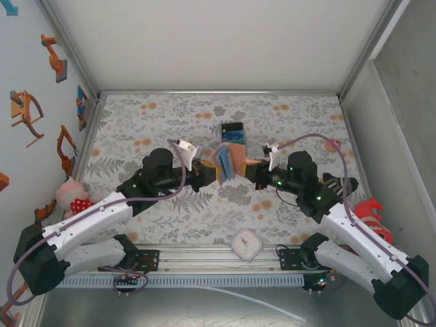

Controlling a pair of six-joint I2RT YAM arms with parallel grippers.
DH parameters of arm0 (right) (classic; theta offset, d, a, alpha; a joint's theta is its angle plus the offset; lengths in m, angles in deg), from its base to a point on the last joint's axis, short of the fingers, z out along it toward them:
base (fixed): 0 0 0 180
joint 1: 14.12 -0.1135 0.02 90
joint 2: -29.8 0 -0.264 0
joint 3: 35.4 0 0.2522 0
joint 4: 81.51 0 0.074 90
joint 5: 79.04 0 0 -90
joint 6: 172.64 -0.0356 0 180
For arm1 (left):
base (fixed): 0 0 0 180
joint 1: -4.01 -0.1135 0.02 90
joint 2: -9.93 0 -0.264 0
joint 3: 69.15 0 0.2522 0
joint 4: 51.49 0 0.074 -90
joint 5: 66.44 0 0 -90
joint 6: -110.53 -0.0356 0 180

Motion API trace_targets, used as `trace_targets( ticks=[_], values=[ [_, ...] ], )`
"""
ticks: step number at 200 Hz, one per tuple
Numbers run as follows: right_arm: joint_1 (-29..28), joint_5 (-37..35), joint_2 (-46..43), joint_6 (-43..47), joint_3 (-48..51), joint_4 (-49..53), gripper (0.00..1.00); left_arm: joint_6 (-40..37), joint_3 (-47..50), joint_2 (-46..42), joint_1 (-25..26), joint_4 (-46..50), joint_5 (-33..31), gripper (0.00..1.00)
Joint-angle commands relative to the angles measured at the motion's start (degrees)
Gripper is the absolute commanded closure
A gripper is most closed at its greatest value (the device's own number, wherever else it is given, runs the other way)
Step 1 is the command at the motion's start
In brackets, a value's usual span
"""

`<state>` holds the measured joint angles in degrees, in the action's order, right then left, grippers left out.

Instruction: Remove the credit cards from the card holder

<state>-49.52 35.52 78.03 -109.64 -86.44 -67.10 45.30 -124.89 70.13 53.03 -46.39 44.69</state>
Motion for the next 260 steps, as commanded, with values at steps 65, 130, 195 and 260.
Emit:
trace_targets(
  ticks=[65,130,195,260],
  values=[
    [-0.42,3.74,0.88,1.07,-2.83,-2.28,0.72,-1.25,-1.01,-0.17,0.12,-0.54,-0.62,1.00],
    [-1.34,4.10,2.94,4.14,-3.90,-1.26,0.36,0.62,-0.37,-1.06,0.14,-4.05,1.44,1.00],
    [-1.87,3.14,3.59,4.85,-4.56,-1.09,0.39,1.84,-0.26,-1.11,0.13,-5.71,3.70,1.00],
    [-2.00,2.80,2.81,4.78,-4.96,-1.16,0.65,1.83,-0.21,-0.74,0.12,-5.84,4.23,1.00]
  ],
)
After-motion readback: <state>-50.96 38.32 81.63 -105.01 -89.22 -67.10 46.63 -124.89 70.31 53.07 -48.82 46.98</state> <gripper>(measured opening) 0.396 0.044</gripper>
